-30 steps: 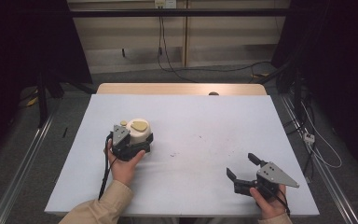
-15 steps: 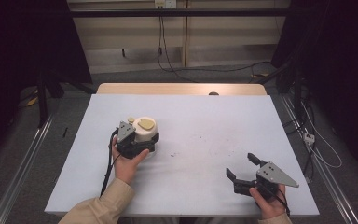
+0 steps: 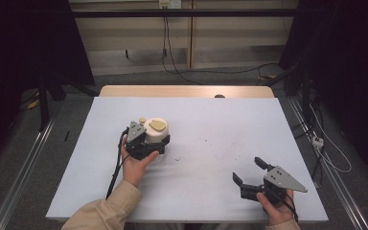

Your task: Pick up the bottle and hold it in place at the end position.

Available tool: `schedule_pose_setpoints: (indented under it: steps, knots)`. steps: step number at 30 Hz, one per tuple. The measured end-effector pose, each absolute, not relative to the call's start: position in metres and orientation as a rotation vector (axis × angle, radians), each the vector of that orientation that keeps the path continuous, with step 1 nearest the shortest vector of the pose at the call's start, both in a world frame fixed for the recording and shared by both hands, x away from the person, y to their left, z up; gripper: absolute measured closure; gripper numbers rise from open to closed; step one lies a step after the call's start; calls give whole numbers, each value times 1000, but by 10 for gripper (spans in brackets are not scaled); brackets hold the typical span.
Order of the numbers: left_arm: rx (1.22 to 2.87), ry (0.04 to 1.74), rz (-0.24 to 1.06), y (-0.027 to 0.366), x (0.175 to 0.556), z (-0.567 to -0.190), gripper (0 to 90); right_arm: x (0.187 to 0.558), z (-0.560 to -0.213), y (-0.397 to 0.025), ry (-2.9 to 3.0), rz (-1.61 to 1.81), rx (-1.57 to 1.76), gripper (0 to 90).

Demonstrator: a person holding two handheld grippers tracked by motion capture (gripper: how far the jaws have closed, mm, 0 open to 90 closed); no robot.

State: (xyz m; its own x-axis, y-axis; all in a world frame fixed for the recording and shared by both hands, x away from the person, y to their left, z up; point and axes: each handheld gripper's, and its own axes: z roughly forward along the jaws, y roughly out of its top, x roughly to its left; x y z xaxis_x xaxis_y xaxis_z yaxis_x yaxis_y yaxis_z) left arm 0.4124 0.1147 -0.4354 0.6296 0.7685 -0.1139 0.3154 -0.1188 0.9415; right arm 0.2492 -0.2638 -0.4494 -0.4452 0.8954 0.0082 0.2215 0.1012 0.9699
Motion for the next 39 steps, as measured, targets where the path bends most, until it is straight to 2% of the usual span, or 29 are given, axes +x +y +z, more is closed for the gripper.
schedule_pose_setpoints:
  steps: [39]
  knots:
    - [1730, 828, 450, 88, 429, -432, 60, 249, -450, -263, 1767, 1375, 1089, 53]
